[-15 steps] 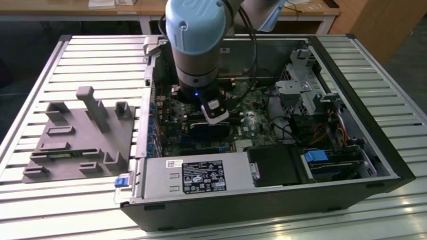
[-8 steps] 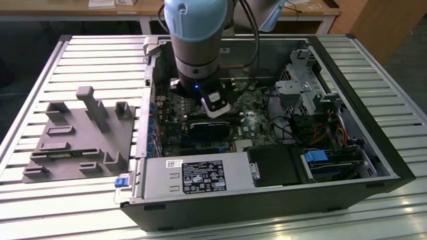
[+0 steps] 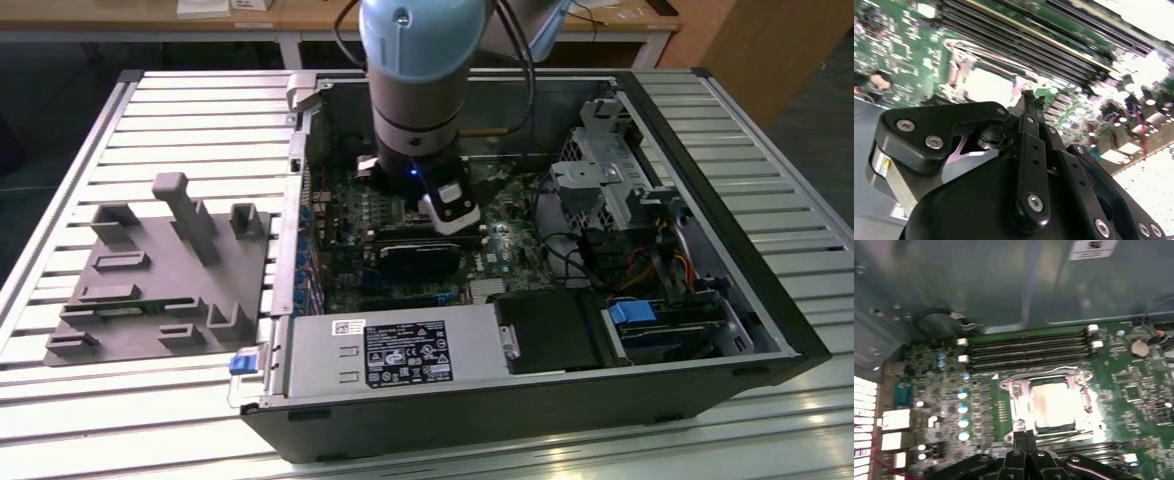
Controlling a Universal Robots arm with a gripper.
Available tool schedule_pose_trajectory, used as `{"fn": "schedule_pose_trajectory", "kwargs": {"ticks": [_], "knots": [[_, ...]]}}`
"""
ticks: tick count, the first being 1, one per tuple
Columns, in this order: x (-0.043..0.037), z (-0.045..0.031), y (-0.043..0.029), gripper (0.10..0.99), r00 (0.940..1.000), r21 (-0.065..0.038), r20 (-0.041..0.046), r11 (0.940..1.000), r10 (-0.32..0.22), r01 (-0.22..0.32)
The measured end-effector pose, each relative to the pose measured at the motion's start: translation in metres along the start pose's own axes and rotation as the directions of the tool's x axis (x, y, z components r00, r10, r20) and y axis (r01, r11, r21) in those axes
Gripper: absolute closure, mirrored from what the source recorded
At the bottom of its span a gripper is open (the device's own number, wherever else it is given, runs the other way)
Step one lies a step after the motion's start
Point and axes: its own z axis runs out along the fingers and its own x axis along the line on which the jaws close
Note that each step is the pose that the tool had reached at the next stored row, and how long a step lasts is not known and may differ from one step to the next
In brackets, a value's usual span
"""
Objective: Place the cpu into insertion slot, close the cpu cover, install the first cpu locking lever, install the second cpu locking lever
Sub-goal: 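Install the second cpu locking lever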
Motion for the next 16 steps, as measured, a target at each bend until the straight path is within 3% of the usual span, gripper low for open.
{"fn": "schedule_pose_trajectory", "kwargs": {"ticks": [7, 10, 13, 16], "knots": [[-0.0253, 0.0012, 0.0037, 0.984, 1.0, 0.002, -0.0053, 1.0, 0.002, -0.002], [-0.0291, 0.0019, 0.0058, 0.984, 1.0, 0.006, -0.0057, 1.0, 0.002, -0.002], [-0.0287, 0.0033, 0.0098, 0.984, 1.0, 0.022, -0.0035, 0.9998, 0.002, -0.001], [-0.0277, 0.0056, 0.0161, 0.984, 1.0, 0.047, -0.0001, 0.9989, 0.0, 0.0]]}}
